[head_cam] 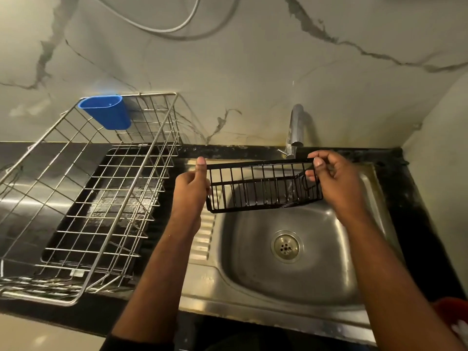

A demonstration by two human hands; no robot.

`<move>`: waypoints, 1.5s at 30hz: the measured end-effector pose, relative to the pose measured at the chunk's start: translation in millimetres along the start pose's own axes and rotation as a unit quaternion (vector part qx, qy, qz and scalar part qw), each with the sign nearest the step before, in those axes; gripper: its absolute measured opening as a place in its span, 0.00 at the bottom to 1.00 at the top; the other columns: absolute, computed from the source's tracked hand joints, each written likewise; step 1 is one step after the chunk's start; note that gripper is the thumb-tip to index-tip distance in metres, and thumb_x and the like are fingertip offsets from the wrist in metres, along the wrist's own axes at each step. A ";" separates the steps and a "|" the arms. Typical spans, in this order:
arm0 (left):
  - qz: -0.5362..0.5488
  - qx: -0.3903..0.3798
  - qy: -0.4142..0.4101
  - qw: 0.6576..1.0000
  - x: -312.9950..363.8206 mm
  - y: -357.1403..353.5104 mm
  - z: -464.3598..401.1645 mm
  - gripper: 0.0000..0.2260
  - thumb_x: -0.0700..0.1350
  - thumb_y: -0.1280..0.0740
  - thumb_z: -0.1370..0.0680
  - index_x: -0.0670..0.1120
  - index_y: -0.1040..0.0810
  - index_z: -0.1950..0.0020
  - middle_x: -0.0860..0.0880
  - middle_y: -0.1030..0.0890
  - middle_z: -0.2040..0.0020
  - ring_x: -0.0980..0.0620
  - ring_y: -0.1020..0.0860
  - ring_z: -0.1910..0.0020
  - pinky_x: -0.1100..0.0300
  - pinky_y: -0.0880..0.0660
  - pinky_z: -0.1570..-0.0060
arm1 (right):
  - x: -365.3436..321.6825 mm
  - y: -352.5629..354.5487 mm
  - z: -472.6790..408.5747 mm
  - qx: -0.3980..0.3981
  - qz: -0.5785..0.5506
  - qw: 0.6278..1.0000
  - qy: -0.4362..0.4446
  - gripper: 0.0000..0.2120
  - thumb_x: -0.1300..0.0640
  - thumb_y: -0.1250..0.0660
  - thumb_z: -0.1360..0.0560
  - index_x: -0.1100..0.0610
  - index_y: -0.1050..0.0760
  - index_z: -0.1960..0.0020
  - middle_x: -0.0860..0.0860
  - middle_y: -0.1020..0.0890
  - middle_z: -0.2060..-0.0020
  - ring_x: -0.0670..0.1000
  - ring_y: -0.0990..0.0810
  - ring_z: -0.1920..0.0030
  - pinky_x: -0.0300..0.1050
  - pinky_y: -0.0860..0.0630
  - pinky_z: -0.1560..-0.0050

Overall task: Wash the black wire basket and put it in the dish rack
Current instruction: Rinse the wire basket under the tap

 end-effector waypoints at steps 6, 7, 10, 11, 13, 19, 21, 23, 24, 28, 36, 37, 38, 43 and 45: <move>0.020 -0.005 0.002 1.000 -9.2 -13.7 -2.9 0.23 0.63 0.39 0.18 0.42 0.27 0.57 0.49 0.27 0.66 0.54 0.30 0.67 0.59 0.31 0.62 | -5.3 17.2 6.2 0.009 0.018 1.000 -0.002 0.09 0.55 0.39 0.17 0.50 0.21 0.41 0.47 0.15 0.52 0.44 0.16 0.53 0.33 0.23 0.54; 0.023 -0.005 0.007 1.000 -11.4 -15.4 -3.8 0.24 0.63 0.39 0.18 0.42 0.27 0.56 0.50 0.26 0.66 0.54 0.29 0.67 0.58 0.31 0.62 | -6.2 20.2 7.4 0.009 0.021 1.000 -0.002 0.09 0.55 0.39 0.17 0.51 0.21 0.41 0.47 0.15 0.52 0.44 0.16 0.53 0.30 0.25 0.56; 0.038 -0.010 0.019 0.999 -18.2 -20.9 -5.6 0.23 0.62 0.40 0.18 0.44 0.27 0.59 0.50 0.25 0.68 0.52 0.27 0.67 0.56 0.28 0.58 | -9.1 28.3 10.5 0.019 0.022 1.000 0.012 0.09 0.54 0.38 0.18 0.50 0.21 0.41 0.47 0.15 0.54 0.45 0.15 0.54 0.39 0.20 0.53; 0.043 -0.015 0.021 0.999 -18.6 -24.3 -4.4 0.22 0.61 0.40 0.17 0.44 0.26 0.60 0.50 0.24 0.68 0.52 0.26 0.67 0.54 0.27 0.55 | -9.2 31.0 11.0 0.026 0.018 0.999 0.018 0.09 0.54 0.37 0.18 0.50 0.21 0.41 0.47 0.15 0.54 0.46 0.15 0.54 0.44 0.18 0.51; 0.052 -0.032 0.027 0.998 -21.8 -32.7 -2.0 0.21 0.59 0.41 0.16 0.45 0.25 0.60 0.49 0.22 0.68 0.51 0.24 0.66 0.53 0.27 0.51 | -7.1 37.0 11.3 0.043 0.011 0.999 0.024 0.10 0.55 0.35 0.19 0.50 0.20 0.40 0.47 0.15 0.54 0.47 0.15 0.55 0.47 0.18 0.49; 0.050 -0.111 0.084 0.989 -58.3 -67.7 -3.1 0.16 0.54 0.33 0.18 0.42 0.20 0.41 0.44 0.14 0.50 0.43 0.16 0.45 0.47 0.22 0.38 | -4.0 62.5 20.5 0.080 -0.019 0.996 0.029 0.13 0.56 0.28 0.24 0.49 0.20 0.41 0.49 0.15 0.50 0.47 0.16 0.50 0.43 0.20 0.47; 0.082 -0.144 0.119 0.979 -68.9 -81.4 3.6 0.15 0.49 0.32 0.19 0.42 0.22 0.36 0.45 0.14 0.47 0.47 0.16 0.48 0.53 0.19 0.50 | -8.3 67.1 25.6 0.075 -0.013 0.996 0.039 0.12 0.58 0.27 0.25 0.49 0.20 0.42 0.52 0.17 0.49 0.45 0.18 0.52 0.41 0.21 0.49; 0.122 -0.182 0.151 0.964 -76.8 -95.5 11.3 0.13 0.45 0.33 0.18 0.42 0.21 0.35 0.45 0.14 0.46 0.49 0.16 0.52 0.56 0.19 0.57 | -15.6 68.9 30.6 0.056 0.000 0.996 0.069 0.12 0.60 0.27 0.26 0.50 0.21 0.44 0.54 0.19 0.48 0.46 0.19 0.51 0.44 0.21 0.48; 0.134 -0.202 0.165 0.956 -80.3 -102.5 14.8 0.13 0.46 0.34 0.18 0.44 0.20 0.35 0.45 0.14 0.45 0.48 0.16 0.51 0.54 0.20 0.54 | -19.5 69.1 33.9 0.043 0.015 0.995 0.087 0.12 0.61 0.27 0.26 0.52 0.21 0.44 0.54 0.21 0.46 0.47 0.19 0.48 0.45 0.21 0.45; 0.189 -0.224 0.207 0.933 -102.2 -120.7 20.0 0.23 0.50 0.28 0.23 0.45 0.25 0.30 0.42 0.16 0.38 0.42 0.17 0.41 0.44 0.24 0.37 | -28.8 68.8 45.6 -0.018 0.036 0.989 0.139 0.11 0.66 0.28 0.26 0.56 0.21 0.46 0.52 0.28 0.41 0.49 0.24 0.39 0.46 0.24 0.37; 0.334 -0.228 0.263 0.876 -130.7 -151.9 8.8 0.13 0.30 0.39 0.22 0.45 0.21 0.46 0.51 0.18 0.55 0.53 0.20 0.57 0.55 0.19 0.57 | -19.4 72.9 53.8 -0.143 0.131 0.975 0.112 0.21 0.67 0.27 0.27 0.44 0.23 0.44 0.47 0.31 0.34 0.42 0.33 0.28 0.37 0.33 0.30; 0.351 -0.227 0.269 0.868 -133.1 -155.7 7.8 0.16 0.28 0.42 0.22 0.46 0.22 0.46 0.51 0.17 0.55 0.54 0.20 0.56 0.57 0.19 0.58 | -16.1 70.7 55.5 -0.163 0.149 0.970 0.100 0.24 0.66 0.27 0.27 0.42 0.24 0.40 0.46 0.33 0.32 0.41 0.37 0.27 0.34 0.36 0.30; 0.359 -0.221 0.269 0.866 -134.1 -157.3 7.0 0.18 0.27 0.43 0.22 0.46 0.22 0.45 0.51 0.17 0.54 0.55 0.21 0.58 0.60 0.19 0.61 | -12.8 69.6 55.9 -0.174 0.161 0.967 0.092 0.26 0.65 0.28 0.27 0.40 0.27 0.37 0.45 0.35 0.30 0.40 0.39 0.26 0.33 0.38 0.30; 0.404 -0.206 0.273 0.849 -140.2 -172.7 6.6 0.26 0.22 0.47 0.23 0.46 0.25 0.36 0.50 0.17 0.47 0.58 0.17 0.57 0.57 0.20 0.53 | 4.6 85.7 46.6 0.003 0.005 0.999 0.050 0.26 0.59 0.29 0.24 0.39 0.34 0.33 0.51 0.32 0.29 0.48 0.28 0.29 0.56 0.29 0.30; 0.416 -0.221 0.267 0.841 -137.2 -187.5 8.7 0.29 0.21 0.46 0.23 0.46 0.28 0.30 0.50 0.17 0.45 0.55 0.19 0.46 0.51 0.24 0.39 | 14.9 95.3 45.1 0.105 -0.037 0.994 0.013 0.24 0.55 0.29 0.23 0.44 0.34 0.32 0.52 0.26 0.33 0.51 0.21 0.37 0.60 0.23 0.37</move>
Point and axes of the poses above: each hand's wrist, its own z-axis away from the middle knuckle, its own y-axis out of the back of the hand, x = y × z, the point moved 7 cm from there along -z, towards the middle knuckle
